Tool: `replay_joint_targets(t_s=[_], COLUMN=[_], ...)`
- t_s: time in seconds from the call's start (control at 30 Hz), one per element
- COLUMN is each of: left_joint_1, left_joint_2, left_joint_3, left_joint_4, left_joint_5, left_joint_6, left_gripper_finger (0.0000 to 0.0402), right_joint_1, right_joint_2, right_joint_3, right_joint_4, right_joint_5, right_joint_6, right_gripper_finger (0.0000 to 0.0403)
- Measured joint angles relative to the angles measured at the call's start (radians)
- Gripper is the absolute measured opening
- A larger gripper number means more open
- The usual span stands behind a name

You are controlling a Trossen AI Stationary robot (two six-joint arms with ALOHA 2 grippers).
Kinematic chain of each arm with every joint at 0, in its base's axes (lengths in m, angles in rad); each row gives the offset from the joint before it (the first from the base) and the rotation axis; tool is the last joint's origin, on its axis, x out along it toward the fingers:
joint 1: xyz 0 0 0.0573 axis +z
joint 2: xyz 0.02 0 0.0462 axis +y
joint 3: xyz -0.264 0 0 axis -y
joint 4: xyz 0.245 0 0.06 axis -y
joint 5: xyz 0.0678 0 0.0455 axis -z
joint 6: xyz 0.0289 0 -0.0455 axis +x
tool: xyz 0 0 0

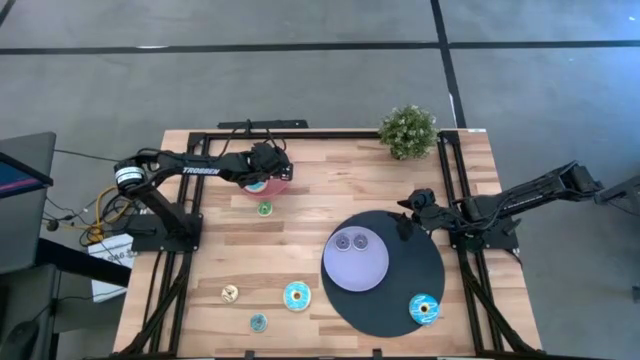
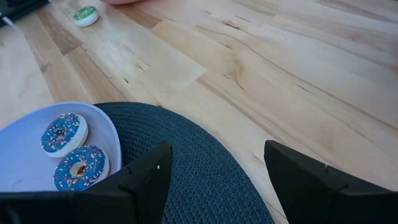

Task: Pick & Place donuts
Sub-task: Put the big white donut on the pink plate, then put the small green donut on the purple plate

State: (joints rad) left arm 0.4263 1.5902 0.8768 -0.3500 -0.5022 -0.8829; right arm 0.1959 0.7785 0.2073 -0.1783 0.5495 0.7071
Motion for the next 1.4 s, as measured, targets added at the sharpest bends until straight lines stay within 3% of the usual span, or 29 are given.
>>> replay_joint_targets(t_s=[0.23,0.5,0.83,0.97,1.1,1.3,1.4], left_joint_1=[0.0,0.0,-0.035,-0.103,-0.174,-0.275,-0.356], left_joint_2=[0.0,0.0,0.0,0.0,-0.017,-0.072,-0.119], left_joint_3=[0.0,0.0,0.111,0.141,0.146,0.146,0.131], left_joint_4=[0.0,0.023,0.003,-0.009,-0.039,-0.147,-0.177], left_joint_5=[-0.019,-0.019,-0.008,-0.071,-0.114,-0.115,-0.146], left_joint_6=[-0.001,0.008,0.215,0.291,0.327,0.322,0.275], left_gripper_finger=[0.0215,0.022,0.022,0.0214,0.0165,0.0019,0.001], right_joint_1=[0.0,0.0,0.0,0.0,0.0,0.0,0.0], right_joint_2=[0.0,0.0,0.0,0.0,0.0,0.0,0.0], right_joint_3=[0.0,0.0,0.0,0.0,0.0,0.0,0.0], right_joint_4=[0.0,0.0,0.0,0.0,0.0,0.002,0.005], right_joint_5=[0.0,0.0,0.0,0.0,0.0,0.0,0.0], right_joint_6=[0.0,0.0,0.0,-0.001,-0.001,-0.001,-0.001], right_gripper_finger=[0.0244,0.0244,0.0244,0.0244,0.0244,0.0244,0.0244])
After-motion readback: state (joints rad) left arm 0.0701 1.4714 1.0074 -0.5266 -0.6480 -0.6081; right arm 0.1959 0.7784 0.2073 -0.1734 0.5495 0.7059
